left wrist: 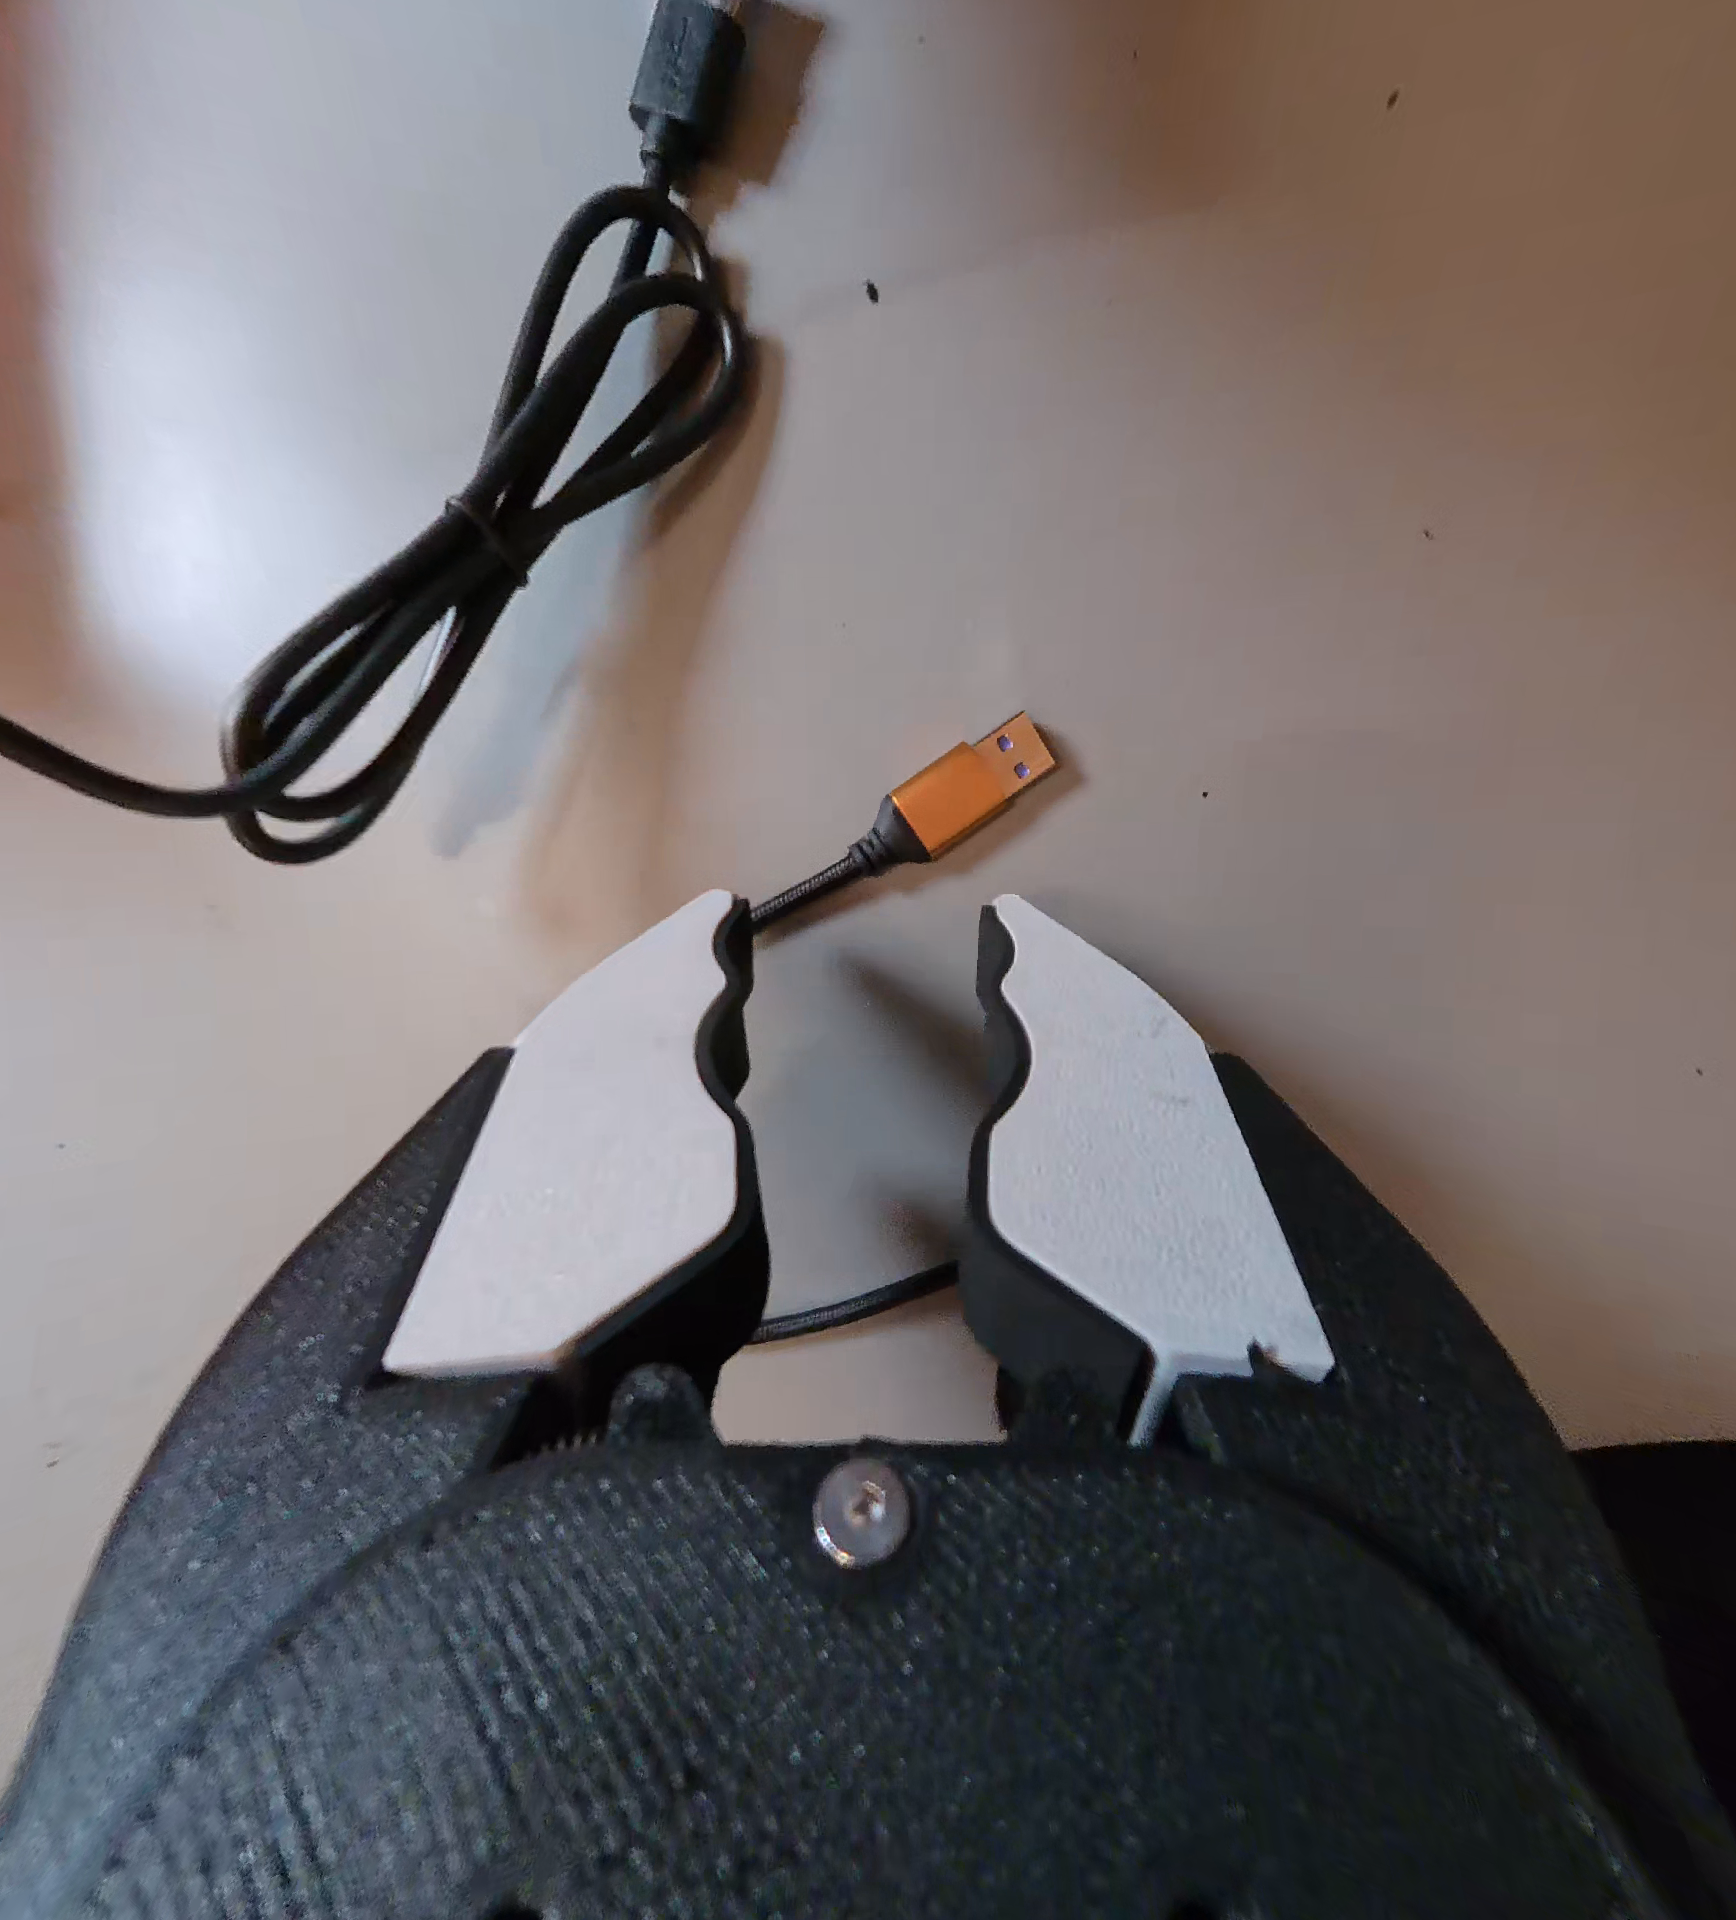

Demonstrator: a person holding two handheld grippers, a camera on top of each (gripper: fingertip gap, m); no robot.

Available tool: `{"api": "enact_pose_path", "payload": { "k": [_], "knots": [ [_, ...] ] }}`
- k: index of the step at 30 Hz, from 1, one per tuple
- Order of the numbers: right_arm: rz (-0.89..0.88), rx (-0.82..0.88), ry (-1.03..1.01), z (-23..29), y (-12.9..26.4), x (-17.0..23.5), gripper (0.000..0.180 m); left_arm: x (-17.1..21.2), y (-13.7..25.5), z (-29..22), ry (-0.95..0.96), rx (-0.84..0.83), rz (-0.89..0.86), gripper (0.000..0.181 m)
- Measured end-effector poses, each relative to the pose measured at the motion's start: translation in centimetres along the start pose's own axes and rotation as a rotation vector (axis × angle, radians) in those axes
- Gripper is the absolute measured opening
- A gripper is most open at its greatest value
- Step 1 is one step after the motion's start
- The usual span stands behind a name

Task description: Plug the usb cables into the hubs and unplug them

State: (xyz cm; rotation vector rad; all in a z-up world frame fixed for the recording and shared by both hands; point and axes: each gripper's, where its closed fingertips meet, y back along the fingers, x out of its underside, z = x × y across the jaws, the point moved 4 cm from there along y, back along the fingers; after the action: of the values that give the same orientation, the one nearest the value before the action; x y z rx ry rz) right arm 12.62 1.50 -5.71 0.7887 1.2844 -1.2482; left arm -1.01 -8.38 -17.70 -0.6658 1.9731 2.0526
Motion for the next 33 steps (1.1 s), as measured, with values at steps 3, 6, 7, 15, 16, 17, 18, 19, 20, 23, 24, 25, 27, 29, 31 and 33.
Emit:
{"api": "enact_pose_path", "payload": {
  "k": [3,6,7,15,16,17,18,19,20,23,24,25,27,29,31,33],
  "knots": [
    [0.001,0.002,-0.004,-0.1,0.0,0.1,0.057,-0.5,-0.1,0.0,-0.078,-0.017,0.016,0.039],
    [0.002,0.007,-0.006,-0.2,0.0,0.1,0.057,-0.9,-0.8,-0.3,-0.176,-0.004,0.058,0.038],
    [0.002,0.007,-0.005,-0.2,0.1,0.0,0.057,-0.9,-1.1,-0.3,-0.199,-0.001,0.076,0.038],
    [-0.014,-0.028,-0.034,0.0,0.3,-0.2,0.057,-0.9,-1.8,0.9,0.017,-0.064,0.040,0.016],
    [-0.030,-0.041,-0.055,0.0,0.4,-0.3,0.057,-0.7,-1.7,1.4,0.118,-0.098,0.027,0.015],
    [-0.055,-0.058,-0.085,0.0,0.5,-0.6,0.057,-0.3,-1.5,1.9,0.236,-0.140,0.009,0.015],
    [-0.086,-0.081,-0.125,0.0,0.7,-0.8,0.057,0.1,-1.2,2.2,0.364,-0.156,-0.030,0.014],
    [-0.121,-0.107,-0.172,0.0,0.8,-1.1,0.057,0.3,-0.9,2.1,0.489,-0.129,-0.099,0.013],
    [-0.157,-0.134,-0.219,0.0,1.0,-1.3,0.057,0.3,-0.6,1.8,0.600,-0.075,-0.178,0.013],
    [-0.240,-0.209,-0.331,-0.1,1.3,-1.7,0.057,0.8,0.4,1.2,0.702,-0.028,-0.325,0.010],
    [-0.263,-0.224,-0.353,-0.1,1.3,-1.8,0.057,0.7,1.0,1.1,0.680,-0.058,-0.366,0.015],
    [-0.281,-0.239,-0.373,-0.1,1.3,-1.8,0.057,0.2,1.6,0.9,0.654,-0.069,-0.411,0.022],
    [-0.305,-0.252,-0.388,0.1,1.1,-1.9,0.057,-1.7,3.2,0.3,0.596,-0.077,-0.525,0.028],
    [-0.300,-0.252,-0.375,0.6,0.4,-1.7,0.057,-4.1,3.9,-0.3,0.541,-0.089,-0.636,0.035],
    [-0.301,-0.250,-0.354,1.3,-0.6,-1.4,0.057,-6.4,3.7,-0.7,0.497,-0.105,-0.715,0.046],
    [-0.322,-0.253,-0.338,2.4,-1.7,-1.3,0.057,-8.5,2.7,-1.1,0.469,-0.115,-0.755,0.061]
  ]
}}
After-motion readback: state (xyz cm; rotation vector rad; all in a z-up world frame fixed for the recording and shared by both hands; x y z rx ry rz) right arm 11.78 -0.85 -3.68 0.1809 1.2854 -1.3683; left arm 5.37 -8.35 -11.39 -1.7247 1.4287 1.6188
